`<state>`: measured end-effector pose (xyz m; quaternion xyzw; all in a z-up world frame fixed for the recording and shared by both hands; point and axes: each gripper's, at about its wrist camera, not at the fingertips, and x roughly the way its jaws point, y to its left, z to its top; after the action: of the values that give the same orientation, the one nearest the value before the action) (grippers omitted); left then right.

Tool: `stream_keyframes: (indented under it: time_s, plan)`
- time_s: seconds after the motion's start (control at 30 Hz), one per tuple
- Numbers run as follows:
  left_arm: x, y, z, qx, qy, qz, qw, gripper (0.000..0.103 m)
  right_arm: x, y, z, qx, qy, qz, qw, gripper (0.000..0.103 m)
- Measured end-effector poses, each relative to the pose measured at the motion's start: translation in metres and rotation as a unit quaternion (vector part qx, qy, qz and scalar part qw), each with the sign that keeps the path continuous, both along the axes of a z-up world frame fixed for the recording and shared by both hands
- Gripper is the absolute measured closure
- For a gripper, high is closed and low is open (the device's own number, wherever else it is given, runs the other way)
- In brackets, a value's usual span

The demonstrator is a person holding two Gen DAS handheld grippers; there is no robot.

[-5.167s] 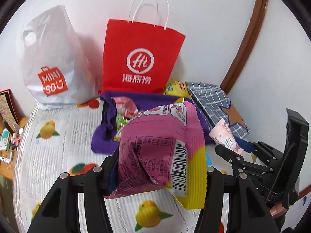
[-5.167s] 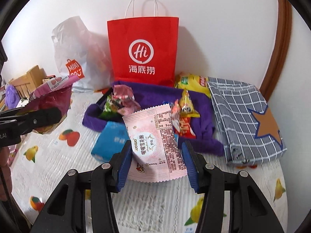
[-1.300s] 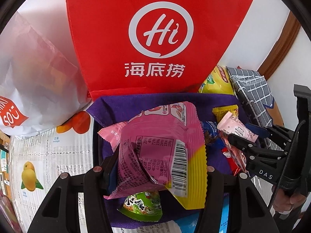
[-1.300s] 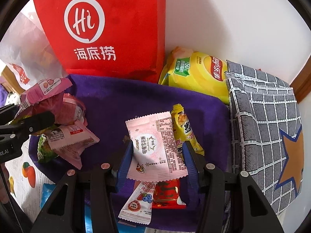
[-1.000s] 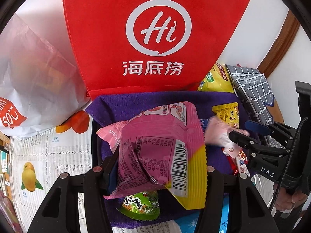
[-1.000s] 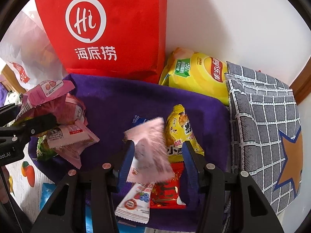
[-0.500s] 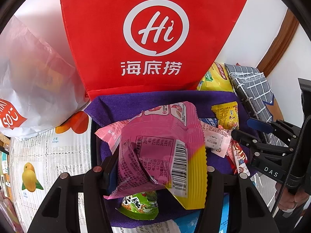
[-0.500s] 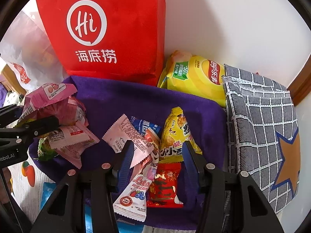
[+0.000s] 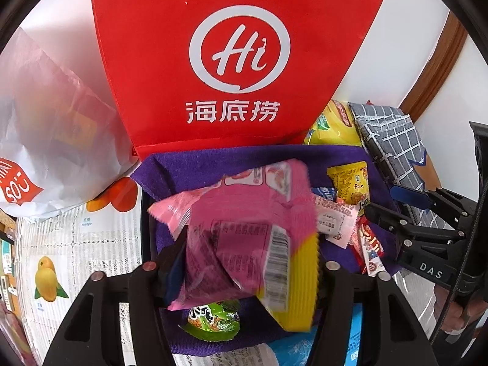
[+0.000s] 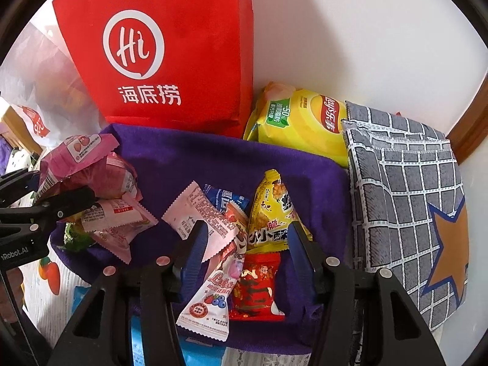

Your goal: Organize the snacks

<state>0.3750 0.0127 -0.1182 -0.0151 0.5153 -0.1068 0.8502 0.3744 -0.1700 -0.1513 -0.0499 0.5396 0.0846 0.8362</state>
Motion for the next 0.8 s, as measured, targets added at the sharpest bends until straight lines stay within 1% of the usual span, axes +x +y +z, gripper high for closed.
stream_keyframes:
  time_s: [0.07,0.2,0.33,0.4,0.57,0.63,0.73,0.77,0.8]
  plan:
    - [0.000,0.002,0.002,-0.010,0.003,0.003,0.9999,0.034,-0.003,0.001,0.005,0.003,-0.004,0.002,1.000,0.046]
    - [-0.004,0.003,0.008,-0.013,-0.002,0.005,0.9999,0.031,-0.007,0.002,0.015,0.008,-0.009,0.002,1.000,0.044]
    - [-0.007,0.003,0.015,-0.016,-0.010,0.004,0.9998,0.030,-0.011,0.002,0.026,0.011,-0.013,0.005,1.000,0.042]
    - [-0.008,0.003,0.019,-0.018,-0.013,0.003,0.9997,0.030,-0.013,0.002,0.031,0.010,-0.015,0.006,1.000,0.039]
    - [-0.013,-0.001,0.028,-0.018,-0.021,0.000,0.9996,0.030,-0.015,0.002,0.038,0.009,-0.018,0.002,1.000,0.038]
    - [-0.016,-0.001,0.033,-0.017,-0.025,-0.002,0.9995,0.030,-0.018,0.005,0.042,-0.002,-0.029,0.003,1.000,0.031]
    - [-0.022,0.000,0.045,-0.015,-0.036,0.001,0.9992,0.029,-0.027,0.011,0.056,-0.018,-0.066,0.007,0.998,0.025]
    - [-0.024,0.001,0.049,-0.017,-0.040,0.002,0.9991,0.027,-0.030,0.011,0.060,-0.015,-0.072,0.007,0.997,0.020]
    - [-0.026,0.002,0.054,-0.023,-0.041,0.000,0.9989,0.023,-0.033,0.010,0.064,-0.008,-0.076,0.005,0.997,0.018]
